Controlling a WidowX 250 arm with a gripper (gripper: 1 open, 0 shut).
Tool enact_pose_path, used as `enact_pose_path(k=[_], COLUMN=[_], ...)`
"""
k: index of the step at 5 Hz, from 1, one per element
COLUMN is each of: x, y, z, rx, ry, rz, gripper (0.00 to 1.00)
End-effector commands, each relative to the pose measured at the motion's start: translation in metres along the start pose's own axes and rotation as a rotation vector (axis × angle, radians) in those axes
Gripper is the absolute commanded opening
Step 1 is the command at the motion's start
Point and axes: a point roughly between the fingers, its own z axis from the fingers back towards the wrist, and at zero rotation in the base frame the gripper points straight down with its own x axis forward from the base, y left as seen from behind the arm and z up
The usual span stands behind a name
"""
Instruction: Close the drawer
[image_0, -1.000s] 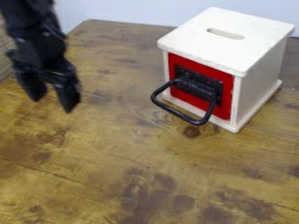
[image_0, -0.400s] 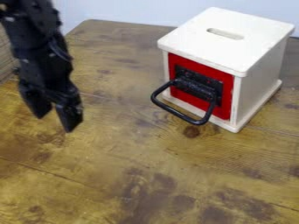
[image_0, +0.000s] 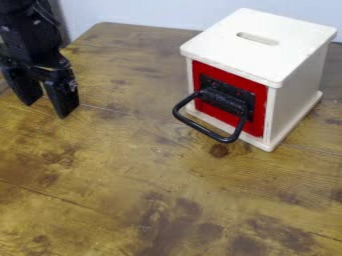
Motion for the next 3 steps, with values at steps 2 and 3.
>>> enact_pose_path(k=[2,3], x=[0.0110,0.0090], y=[0.0066,-0.0016], z=[0.0137,0.0119], rx=[0.031,0.039], ry=[-0.042,-0.035], rz=[0.011,0.055], gripper=[1.00,1.00])
